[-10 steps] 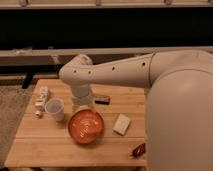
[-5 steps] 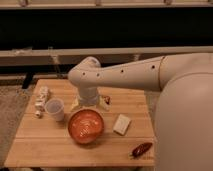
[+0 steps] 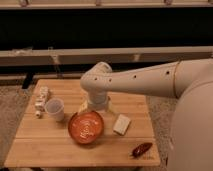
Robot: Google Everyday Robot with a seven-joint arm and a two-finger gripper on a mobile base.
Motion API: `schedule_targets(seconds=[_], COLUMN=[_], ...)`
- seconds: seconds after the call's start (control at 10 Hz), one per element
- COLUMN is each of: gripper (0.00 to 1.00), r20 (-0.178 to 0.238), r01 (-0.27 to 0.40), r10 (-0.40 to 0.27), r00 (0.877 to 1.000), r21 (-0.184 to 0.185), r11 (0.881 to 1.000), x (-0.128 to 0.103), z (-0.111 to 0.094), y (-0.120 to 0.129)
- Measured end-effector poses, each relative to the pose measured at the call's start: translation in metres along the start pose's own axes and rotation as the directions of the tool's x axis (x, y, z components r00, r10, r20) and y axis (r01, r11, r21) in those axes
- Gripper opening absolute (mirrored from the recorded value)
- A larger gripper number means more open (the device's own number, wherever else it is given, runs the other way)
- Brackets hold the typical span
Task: Place the white sponge in the ceramic bowl
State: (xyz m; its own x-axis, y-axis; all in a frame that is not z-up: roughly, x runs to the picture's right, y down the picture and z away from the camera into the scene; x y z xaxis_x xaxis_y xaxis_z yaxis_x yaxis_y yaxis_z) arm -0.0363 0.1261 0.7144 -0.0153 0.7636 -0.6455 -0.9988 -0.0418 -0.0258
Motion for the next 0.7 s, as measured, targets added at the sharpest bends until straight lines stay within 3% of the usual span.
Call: schedule_targets(seconds=[0.2, 0.5, 0.7], gripper=[1.0, 1.0, 1.0], r20=[0.002, 0.004, 0.006], r01=[-0.029, -0.041, -0.04], r10=[0.029, 0.041, 0.041], r00=[1.0, 0.999, 0.999], r21=[-0.017, -0.02, -0.027], r11=[0.999, 0.999, 0.999], x=[0.004, 0.017, 0.017], z=[0.008, 0.012, 0.015], y=[-0.012, -0.05, -0.051])
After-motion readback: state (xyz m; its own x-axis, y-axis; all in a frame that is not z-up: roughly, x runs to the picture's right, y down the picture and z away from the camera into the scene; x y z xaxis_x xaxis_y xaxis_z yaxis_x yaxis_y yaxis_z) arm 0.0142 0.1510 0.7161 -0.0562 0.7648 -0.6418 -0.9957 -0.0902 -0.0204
